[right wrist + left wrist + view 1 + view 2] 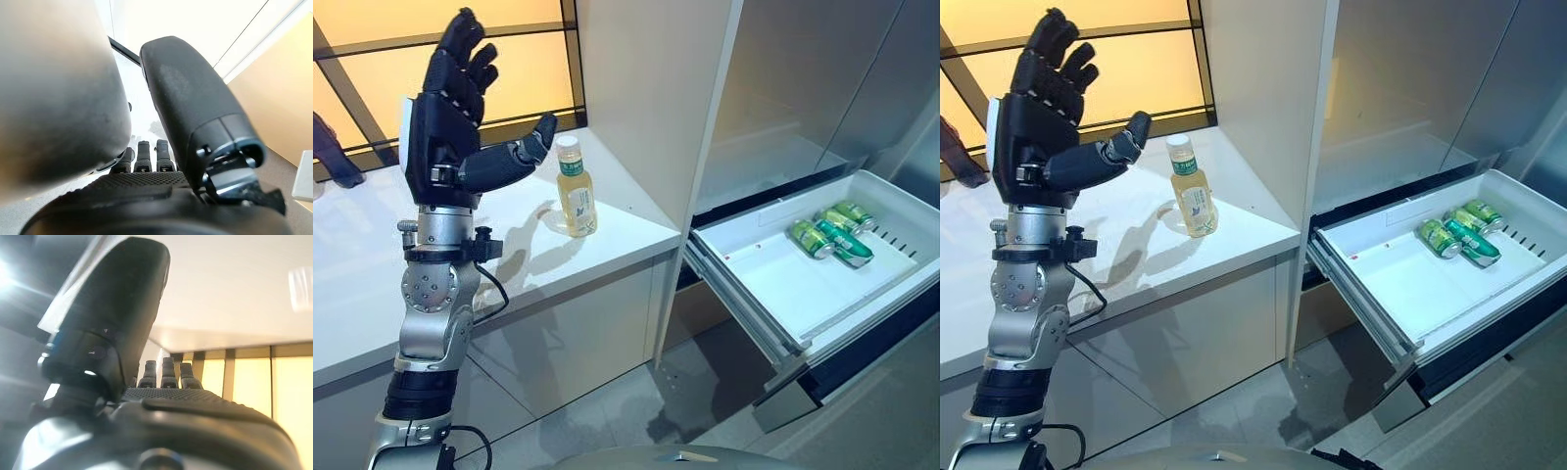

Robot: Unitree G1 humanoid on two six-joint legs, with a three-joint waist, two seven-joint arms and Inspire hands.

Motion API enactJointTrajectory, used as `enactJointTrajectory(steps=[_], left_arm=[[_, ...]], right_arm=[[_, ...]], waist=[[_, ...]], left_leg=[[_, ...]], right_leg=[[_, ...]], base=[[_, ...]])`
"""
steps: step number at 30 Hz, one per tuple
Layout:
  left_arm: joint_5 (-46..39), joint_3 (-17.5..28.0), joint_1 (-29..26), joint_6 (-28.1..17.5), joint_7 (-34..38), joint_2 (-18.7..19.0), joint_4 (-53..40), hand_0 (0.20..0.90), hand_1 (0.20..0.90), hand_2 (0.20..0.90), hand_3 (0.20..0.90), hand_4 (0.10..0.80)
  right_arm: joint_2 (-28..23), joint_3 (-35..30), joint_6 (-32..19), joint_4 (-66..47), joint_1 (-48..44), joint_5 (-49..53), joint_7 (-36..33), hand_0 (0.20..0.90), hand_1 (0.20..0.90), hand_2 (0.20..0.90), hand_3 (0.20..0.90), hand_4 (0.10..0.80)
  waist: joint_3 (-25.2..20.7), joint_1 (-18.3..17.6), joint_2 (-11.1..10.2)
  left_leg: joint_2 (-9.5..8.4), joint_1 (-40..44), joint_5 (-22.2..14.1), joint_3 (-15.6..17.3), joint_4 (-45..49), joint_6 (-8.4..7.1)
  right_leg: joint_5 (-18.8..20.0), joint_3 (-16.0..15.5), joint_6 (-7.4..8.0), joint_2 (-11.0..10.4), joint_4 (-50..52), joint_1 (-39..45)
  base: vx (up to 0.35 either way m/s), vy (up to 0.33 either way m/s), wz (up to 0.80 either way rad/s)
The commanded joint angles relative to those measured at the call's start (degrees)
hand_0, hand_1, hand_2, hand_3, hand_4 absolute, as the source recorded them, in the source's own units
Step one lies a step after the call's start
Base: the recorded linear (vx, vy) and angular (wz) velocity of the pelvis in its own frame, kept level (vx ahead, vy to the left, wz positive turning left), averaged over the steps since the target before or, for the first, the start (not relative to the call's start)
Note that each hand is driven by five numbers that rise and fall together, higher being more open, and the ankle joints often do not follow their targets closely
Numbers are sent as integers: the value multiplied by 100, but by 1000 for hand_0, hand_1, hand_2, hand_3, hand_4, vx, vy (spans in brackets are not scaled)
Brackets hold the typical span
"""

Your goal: Put drinks into fridge and close the fridge

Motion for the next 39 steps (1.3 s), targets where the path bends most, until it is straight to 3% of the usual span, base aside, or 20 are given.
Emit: enactJointTrajectory(steps=[1, 13, 39], left_arm=[[208, 95, -433, -285, 251, 189, 7, 900, 900, 900, 900, 800], [335, -127, -372, -223, 552, 162, 659, 900, 900, 900, 900, 800], [407, -348, -426, -52, 491, 83, 1666, 900, 900, 900, 900, 800]], right_arm=[[349, 173, 4, 12, -226, 72, 70, 900, 900, 900, 900, 800], [180, 36, 99, -33, -214, -127, 117, 900, 900, 900, 900, 800], [143, 6, 276, -226, -167, -277, 98, 900, 900, 900, 900, 800]], waist=[[-131, 33, 23], [-110, -172, 27], [-112, -403, 64]], left_leg=[[43, 296, -678, 241, 39, 10], [21, 409, -724, 337, 39, 66], [-9, 515, -789, 576, 39, 148]], right_leg=[[-114, 194, 138, -83, 227, -51], [-65, 540, 165, -51, 219, -30], [-29, 798, 232, -80, 281, -71]], base=[[0, 0, 0], [14, 33, -9], [9, 16, -6]])
